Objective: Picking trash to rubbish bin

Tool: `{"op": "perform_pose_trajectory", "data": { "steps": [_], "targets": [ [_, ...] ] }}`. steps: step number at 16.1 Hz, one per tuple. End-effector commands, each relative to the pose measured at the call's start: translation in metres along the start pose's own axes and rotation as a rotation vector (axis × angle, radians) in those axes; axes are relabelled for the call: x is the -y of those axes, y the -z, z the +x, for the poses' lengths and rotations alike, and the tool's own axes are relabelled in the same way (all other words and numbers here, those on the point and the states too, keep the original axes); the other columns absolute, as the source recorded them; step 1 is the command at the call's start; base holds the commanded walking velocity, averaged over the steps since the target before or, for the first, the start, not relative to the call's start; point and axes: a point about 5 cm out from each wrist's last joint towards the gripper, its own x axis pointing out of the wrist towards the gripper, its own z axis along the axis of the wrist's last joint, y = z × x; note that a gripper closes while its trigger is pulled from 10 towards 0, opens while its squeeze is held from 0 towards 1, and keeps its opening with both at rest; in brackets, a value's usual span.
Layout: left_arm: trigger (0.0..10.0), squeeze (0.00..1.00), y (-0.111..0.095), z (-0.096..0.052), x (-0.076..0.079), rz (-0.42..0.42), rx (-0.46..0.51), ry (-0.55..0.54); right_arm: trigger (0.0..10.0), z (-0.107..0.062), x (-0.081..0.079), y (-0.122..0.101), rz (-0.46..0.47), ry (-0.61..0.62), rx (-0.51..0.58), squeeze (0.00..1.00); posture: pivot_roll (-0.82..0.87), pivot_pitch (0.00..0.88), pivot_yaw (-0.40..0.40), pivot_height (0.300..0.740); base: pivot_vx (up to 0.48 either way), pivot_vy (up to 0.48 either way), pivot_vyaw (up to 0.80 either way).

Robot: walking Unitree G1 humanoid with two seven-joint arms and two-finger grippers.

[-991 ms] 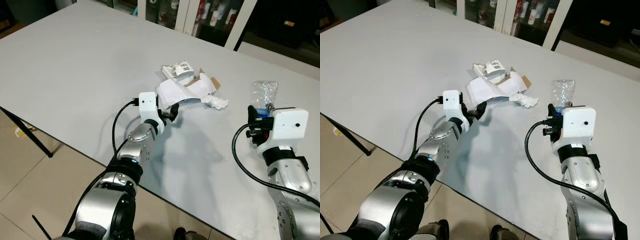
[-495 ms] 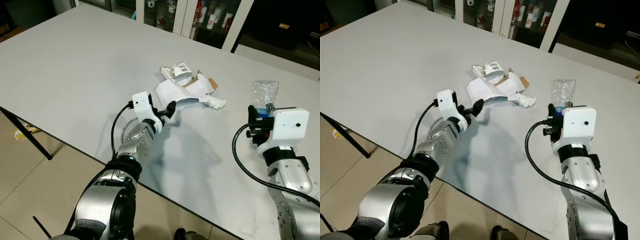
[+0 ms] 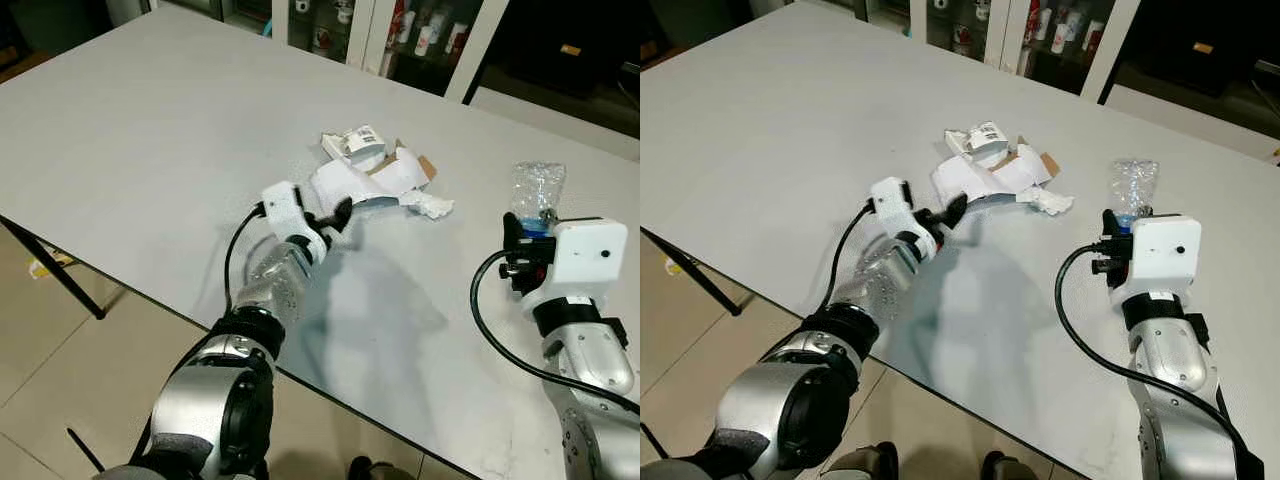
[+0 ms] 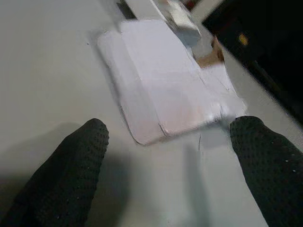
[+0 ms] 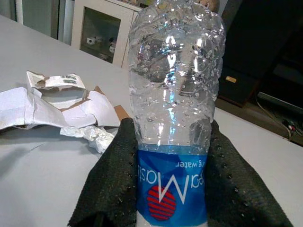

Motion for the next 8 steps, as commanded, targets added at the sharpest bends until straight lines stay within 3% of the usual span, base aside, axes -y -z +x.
{"op": "perform_pose_trajectory", "data": {
  "steps": [1, 3, 6, 8],
  "targets": [
    [10.0, 0.0, 0.033, 0.004, 0.05, 0.047, -0.113, 0.114, 10.0, -0.002, 0.008, -0.001, -0.022, 0.042, -0.001, 0.0, -0.07, 0.149, -0.053, 0.74, 0.0, 0.0, 0.0],
    [10.0, 0.0, 0.021, 0.004, 0.04, 0.132, -0.081, 0.113, 10.0, -0.002, 0.008, 0.002, -0.02, 0.043, -0.006, 0.0, -0.05, 0.153, -0.05, 0.74, 0.0, 0.0, 0.0],
    [10.0, 0.0, -0.012, 0.003, 0.008, 0.39, -0.019, 0.078, 10.0, 0.002, 0.006, 0.006, -0.01, 0.036, -0.013, 0.0, 0.01, 0.164, -0.047, 0.74, 0.0, 0.0, 0.0],
    [10.0, 0.0, -0.029, 0.001, -0.003, 0.546, 0.016, 0.053, 10.0, 0.005, 0.005, 0.008, -0.003, 0.031, -0.014, 0.0, 0.04, 0.168, -0.048, 0.74, 0.0, 0.0, 0.0]
  ]
}}
